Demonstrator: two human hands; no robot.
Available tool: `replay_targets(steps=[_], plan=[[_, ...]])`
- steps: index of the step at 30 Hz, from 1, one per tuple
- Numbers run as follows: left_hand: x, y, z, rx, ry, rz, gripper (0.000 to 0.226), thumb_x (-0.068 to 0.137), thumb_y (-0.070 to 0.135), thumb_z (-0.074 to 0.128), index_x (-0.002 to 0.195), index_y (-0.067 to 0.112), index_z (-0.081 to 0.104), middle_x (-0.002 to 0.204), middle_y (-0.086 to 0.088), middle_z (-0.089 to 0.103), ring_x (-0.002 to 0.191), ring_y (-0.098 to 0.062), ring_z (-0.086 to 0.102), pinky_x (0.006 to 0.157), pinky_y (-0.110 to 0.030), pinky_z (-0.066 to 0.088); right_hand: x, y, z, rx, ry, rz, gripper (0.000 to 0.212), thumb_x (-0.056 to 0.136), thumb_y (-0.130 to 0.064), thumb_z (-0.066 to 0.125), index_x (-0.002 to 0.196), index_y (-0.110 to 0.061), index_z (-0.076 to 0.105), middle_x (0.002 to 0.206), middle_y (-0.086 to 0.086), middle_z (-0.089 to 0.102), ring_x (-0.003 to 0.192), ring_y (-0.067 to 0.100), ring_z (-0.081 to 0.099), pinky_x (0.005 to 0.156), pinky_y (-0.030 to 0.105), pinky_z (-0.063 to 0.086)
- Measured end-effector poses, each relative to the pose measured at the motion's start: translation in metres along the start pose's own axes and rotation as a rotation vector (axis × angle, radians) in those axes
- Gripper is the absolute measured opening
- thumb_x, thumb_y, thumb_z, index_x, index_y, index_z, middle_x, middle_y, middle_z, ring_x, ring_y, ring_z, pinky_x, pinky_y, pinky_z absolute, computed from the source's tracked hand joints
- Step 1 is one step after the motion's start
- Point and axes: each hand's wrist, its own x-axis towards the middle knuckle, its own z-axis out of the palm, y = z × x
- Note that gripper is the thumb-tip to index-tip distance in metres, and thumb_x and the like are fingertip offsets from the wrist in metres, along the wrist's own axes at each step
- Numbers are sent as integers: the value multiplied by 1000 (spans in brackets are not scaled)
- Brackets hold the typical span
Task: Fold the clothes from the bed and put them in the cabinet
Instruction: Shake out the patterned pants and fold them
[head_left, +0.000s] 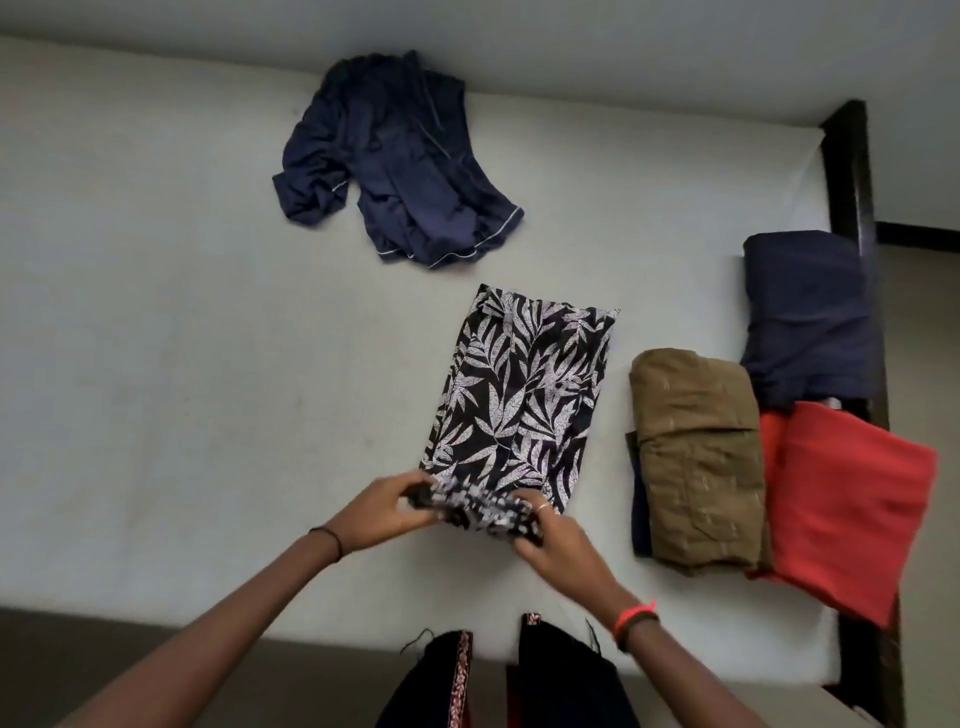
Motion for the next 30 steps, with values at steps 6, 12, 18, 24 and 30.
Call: replay_targets(steps=[6,12,18,24,30], plan=[[62,33,-26,-239,106,-48,25,83,34,69,101,17,70,95,-1,73,83,-6,64,79,-28,51,64,15,-75,178,56,100,35,82,-33,72,111,-24,57,84,-4,63,65,3,57,60,15,45],[119,37,-29,-136,224,-125,34,89,32,62,115,9,61,100,-3,64,93,-19,61,76,-24,49,122,28,-89,85,80,175,41,88,-30,66,123,-12,55,105,3,62,92,19,59,73,20,40],[112,19,-26,402,475,253,60,91,47,53,139,14,38,143,-3,43,129,-16,43,110,-39,31,105,13,-46,-369,570,32,60,93,-34,53,144,-7,34,141,17,42,132,30,39,110,45,33],[91,-18,-1,1167,75,524,91,82,61,47,152,16,11,159,-7,8,147,-21,8,116,-51,8,74,17,25,-765,254,-239,105,77,-57,62,149,0,12,158,16,6,147,27,5,114,52,13],[104,-19,9,1238,124,462,96,74,44,57,152,13,9,158,-11,11,146,-24,10,114,-56,13,95,28,24,-779,241,-108,104,67,-43,68,147,3,20,156,22,13,146,31,11,115,53,12]])
